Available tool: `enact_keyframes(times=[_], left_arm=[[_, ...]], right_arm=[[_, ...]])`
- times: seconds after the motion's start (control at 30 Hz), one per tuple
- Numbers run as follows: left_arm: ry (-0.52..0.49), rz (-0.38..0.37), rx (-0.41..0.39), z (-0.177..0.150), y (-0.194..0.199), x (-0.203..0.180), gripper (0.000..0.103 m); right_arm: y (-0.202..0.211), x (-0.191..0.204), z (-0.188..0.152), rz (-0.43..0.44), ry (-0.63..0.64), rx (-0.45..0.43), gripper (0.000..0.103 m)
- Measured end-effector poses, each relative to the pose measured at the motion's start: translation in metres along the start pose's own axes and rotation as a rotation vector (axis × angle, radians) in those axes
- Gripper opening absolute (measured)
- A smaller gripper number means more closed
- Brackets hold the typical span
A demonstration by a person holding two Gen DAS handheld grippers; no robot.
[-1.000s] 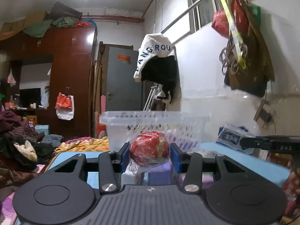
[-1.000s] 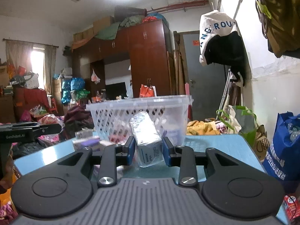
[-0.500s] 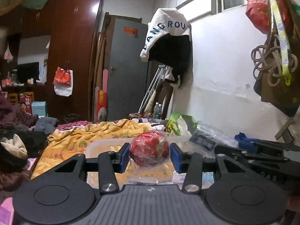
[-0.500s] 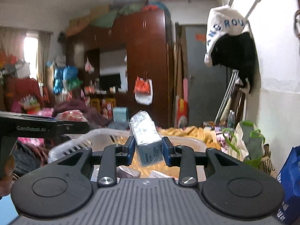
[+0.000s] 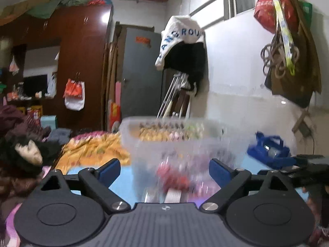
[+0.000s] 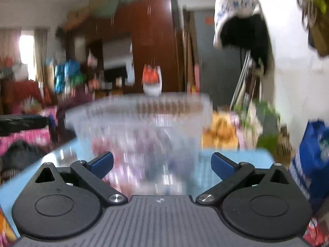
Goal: Organize objects
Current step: 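Grasp the clear bagged white bottle with the right gripper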
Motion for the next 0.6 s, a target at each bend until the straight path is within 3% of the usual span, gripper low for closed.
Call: enact_keyframes(times=[0.07,0.17,0.33,0.47,0.6], left_arm=[[0.028,-0.005,0.014,-0.016,0.004,0.006,0.095],[0.023,-0.028,0.075,-0.033,-0.003,0.008,0.095],[-0.041,-0.006,0.144,-0.05,-0.016,0.002,0.095],[-0.07,-0.006,0.169,-0.054,-0.02,-0.002,0.095],[-0.096,0.049,0.162,-0.053,-0.022,-0.004,0.09]], right_arm=[[-0.012,-0.005,-0.009,-0.011,-0.022,0.08,0.098],[-0.021,-0.002,-0.02,0.009,-0.014,0.134,0.094],[-0.036,-0.003,-0.021,0.002,-0.009,0.157,0.092],[-0.039,-0.003,-0.024,-0.019,0.017,0.187,0.079],[-0.024,-0.004,-0.019,-0.041,0.023,0.117,0.079]])
Point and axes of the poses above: each gripper's, at about its wrist camera, not at the fingertips, and y roughly against the way its jaws point, x to its left, z to its top, the point moved 5 cm from there along -y, roughly the way its jaws point, and after that the axes turned 6 degrees about -y, right-handed, at the moved point
